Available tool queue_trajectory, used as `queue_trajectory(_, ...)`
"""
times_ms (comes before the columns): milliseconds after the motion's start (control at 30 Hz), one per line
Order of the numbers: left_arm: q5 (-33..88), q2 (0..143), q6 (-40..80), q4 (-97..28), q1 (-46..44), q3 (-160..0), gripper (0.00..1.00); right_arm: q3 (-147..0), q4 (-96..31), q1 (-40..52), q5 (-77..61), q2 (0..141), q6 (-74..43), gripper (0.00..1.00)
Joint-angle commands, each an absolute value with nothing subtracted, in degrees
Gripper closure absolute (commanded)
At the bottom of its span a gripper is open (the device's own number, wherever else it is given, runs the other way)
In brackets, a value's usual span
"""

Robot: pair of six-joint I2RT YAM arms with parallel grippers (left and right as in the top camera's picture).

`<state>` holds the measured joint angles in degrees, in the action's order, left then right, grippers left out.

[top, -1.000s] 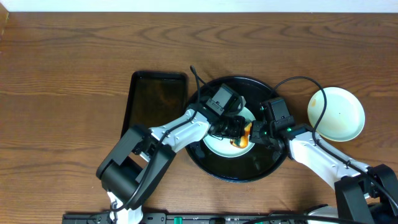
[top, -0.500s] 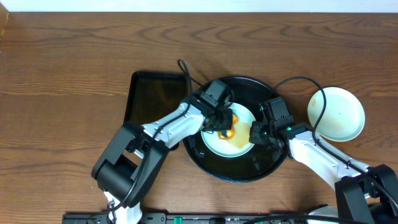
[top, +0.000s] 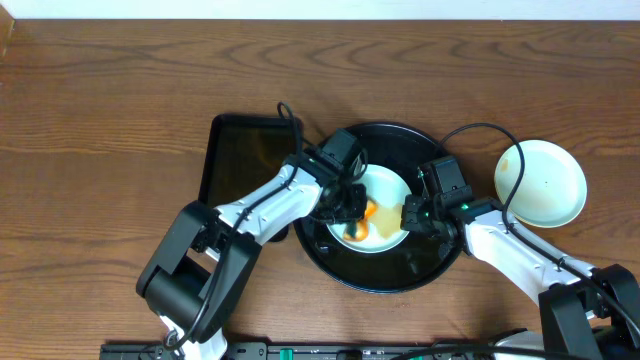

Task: Clean dirty plates on tray and stack at the side
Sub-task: 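Scrub the sauce on the pale blue plate with the sponge, right holding rim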

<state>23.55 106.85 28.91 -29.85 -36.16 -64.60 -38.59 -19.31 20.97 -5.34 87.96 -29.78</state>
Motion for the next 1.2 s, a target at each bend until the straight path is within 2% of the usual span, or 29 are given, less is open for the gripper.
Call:
queue_trajectory(0,12.8,106.02,26.63,-34.02,-36.75,-63.44,0.93,-36.69,-21.67,20.64,-1.91,88.84,-29.78,0.99)
queue_trajectory(133,2.04,106.02,26.81,-32.82,-36.27,-63.44,0.93,-36.69,-21.65,20.64,-1.93,88.84,-29.78,0.99)
queue_trajectory(300,0.01,106.02,26.81,-22.2,-36.07,-63.44,0.92,-36.69,-21.69,20.64,-1.98,88.84,-29.78,0.99)
queue_trajectory(467,8.27,106.65,26.83,-14.85,-36.14,-63.44,0.92,-36.69,-21.89,20.64,-1.98,88.84,-29.78,0.99)
queue_trajectory(667,20.62,107.5,26.83,-16.82,-38.17,-63.2,0.92,-36.69,-21.87,20.64,-1.98,88.84,-29.78,0.99)
queue_trajectory(967,20.91,107.5,25.36,-22.24,-45.01,-63.16,0.92,-36.69,-21.89,20.64,-1.98,88.84,-29.76,0.99)
queue_trajectory(1167,5.54,107.5,24.88,-22.22,-44.69,-63.16,0.92,-36.69,-21.91,20.64,-1.98,88.84,-29.76,0.99)
